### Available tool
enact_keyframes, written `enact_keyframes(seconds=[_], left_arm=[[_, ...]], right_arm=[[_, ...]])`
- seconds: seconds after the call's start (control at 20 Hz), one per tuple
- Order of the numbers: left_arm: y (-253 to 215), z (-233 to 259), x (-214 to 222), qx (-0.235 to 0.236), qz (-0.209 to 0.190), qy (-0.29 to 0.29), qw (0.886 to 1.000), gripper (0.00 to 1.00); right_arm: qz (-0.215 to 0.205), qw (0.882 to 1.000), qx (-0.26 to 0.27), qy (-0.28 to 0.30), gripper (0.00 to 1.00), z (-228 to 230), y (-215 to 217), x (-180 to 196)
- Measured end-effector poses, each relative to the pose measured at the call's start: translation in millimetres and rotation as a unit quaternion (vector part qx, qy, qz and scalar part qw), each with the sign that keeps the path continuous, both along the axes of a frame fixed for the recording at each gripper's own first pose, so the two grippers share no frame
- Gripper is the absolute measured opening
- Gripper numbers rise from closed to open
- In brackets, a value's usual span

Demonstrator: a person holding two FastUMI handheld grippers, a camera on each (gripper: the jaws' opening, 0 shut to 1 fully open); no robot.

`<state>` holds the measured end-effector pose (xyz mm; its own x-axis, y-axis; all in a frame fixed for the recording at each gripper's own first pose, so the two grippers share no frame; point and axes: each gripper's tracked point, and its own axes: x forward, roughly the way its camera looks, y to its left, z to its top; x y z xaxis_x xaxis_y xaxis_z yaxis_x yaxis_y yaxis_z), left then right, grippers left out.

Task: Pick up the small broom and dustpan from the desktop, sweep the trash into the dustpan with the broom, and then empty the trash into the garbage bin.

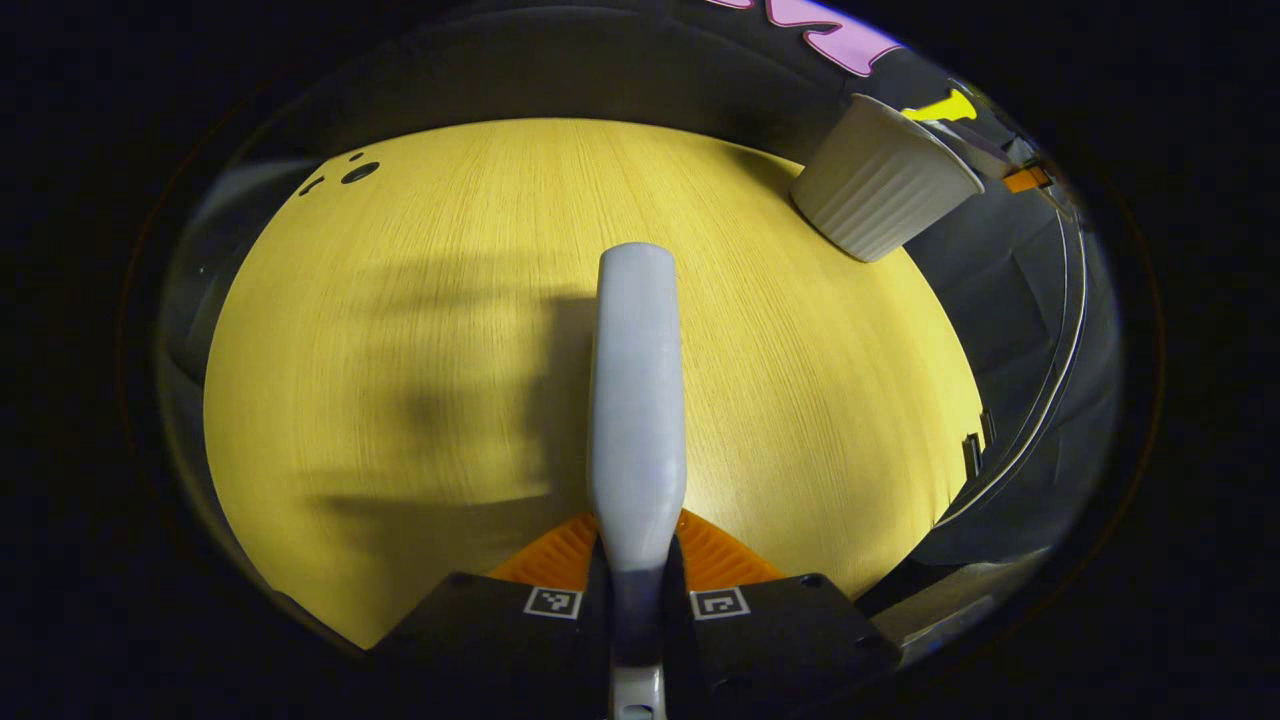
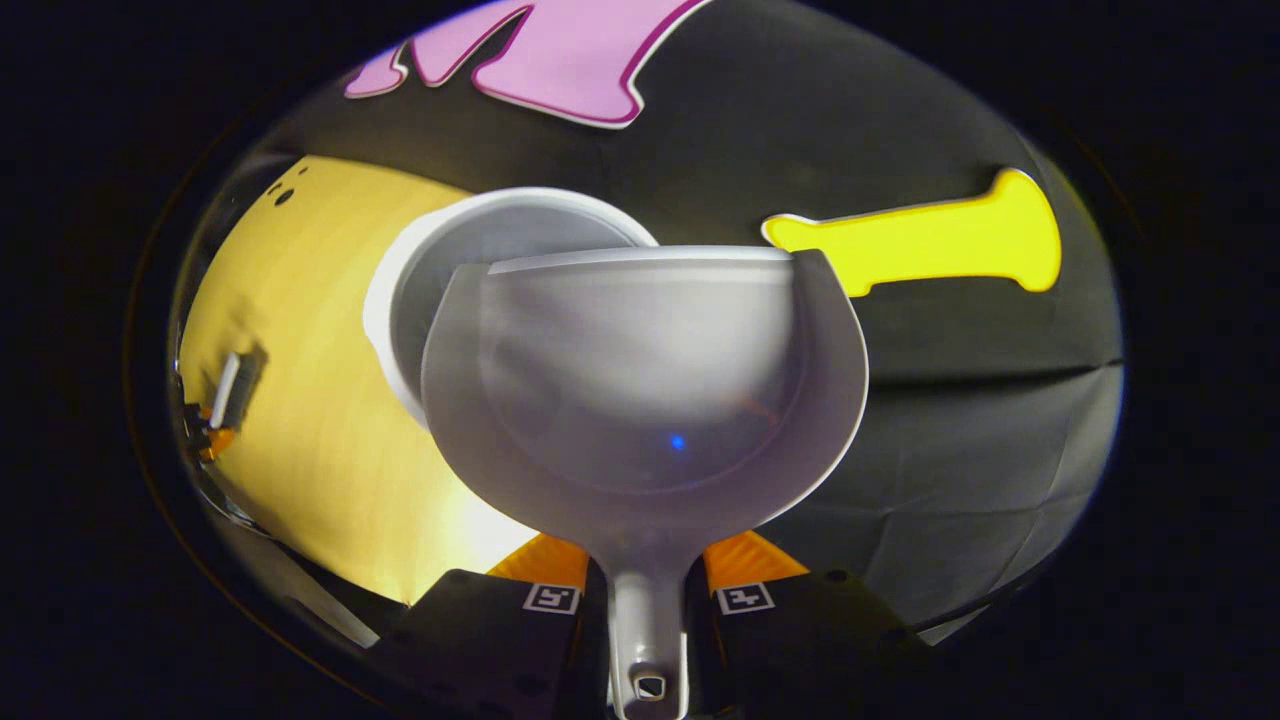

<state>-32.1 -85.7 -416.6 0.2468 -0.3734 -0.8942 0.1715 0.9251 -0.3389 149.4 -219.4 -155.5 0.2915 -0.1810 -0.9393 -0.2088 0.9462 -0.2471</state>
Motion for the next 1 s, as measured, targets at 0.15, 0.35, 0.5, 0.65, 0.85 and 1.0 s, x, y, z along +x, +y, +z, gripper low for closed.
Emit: enact_keyframes(seconds=[0.15, 0.35, 0.5, 0.65, 0.85, 1.0], left_arm=[[0, 3, -2, 0.005, 0.007, -0.004, 1.0, 0.25], [-1, 8, -9, 0.013, 0.015, -0.007, 1.0, 0.25], [1, 13, -13, 0.021, 0.018, -0.011, 1.0, 0.25], [5, 18, -17, 0.029, 0.024, -0.017, 0.999, 0.25], [17, 22, -23, 0.034, 0.04, -0.02, 0.998, 0.25], [26, 19, -27, 0.041, 0.052, -0.017, 0.998, 0.25]], right_arm=[[-0.021, 0.997, 0.052, -0.056, 0.35, 11, 11, -4], [-0.006, 0.987, 0.106, -0.117, 0.35, 45, 48, -21], [0.018, 0.982, 0.141, -0.128, 0.35, 52, 84, -43], [0.04, 0.978, 0.172, -0.108, 0.35, 39, 124, -77], [0.056, 0.973, 0.213, -0.072, 0.35, -6, 187, -125], [0.075, 0.972, 0.218, -0.037, 0.35, -51, 225, -164]])
